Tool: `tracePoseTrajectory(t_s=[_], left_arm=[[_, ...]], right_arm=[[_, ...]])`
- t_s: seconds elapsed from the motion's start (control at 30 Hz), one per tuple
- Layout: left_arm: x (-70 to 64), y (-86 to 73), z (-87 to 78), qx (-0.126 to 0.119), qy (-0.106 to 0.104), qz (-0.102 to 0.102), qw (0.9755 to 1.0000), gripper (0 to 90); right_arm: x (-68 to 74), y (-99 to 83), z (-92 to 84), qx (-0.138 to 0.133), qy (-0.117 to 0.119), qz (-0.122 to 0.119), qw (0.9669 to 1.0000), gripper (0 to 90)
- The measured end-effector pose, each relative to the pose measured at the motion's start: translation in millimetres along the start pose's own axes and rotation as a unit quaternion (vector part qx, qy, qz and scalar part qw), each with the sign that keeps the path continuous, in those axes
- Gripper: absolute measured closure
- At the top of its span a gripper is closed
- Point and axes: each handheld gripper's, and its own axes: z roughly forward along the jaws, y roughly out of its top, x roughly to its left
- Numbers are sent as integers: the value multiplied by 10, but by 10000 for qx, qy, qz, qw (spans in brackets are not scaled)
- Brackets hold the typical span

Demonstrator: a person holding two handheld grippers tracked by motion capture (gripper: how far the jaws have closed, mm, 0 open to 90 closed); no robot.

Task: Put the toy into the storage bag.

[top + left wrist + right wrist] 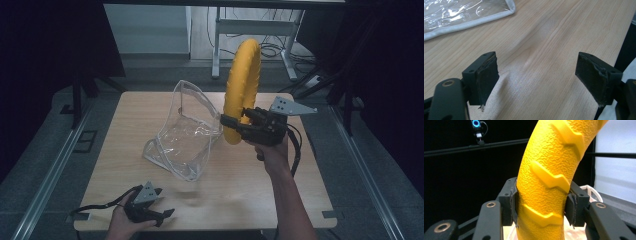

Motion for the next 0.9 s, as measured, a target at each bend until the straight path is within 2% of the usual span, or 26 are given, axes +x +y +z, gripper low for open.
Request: tracePoseTrajectory(t_s=[0.4,0.9], left_arm=[[-3,-4,3,10,-17,1,10000,185],[-7,-5,-6,-27,-26,-5,10000,185]], right_arm=[[132,197,70,-323,24,-61,9995,512],[269,335,253,-364,237,-173,9989,512]])
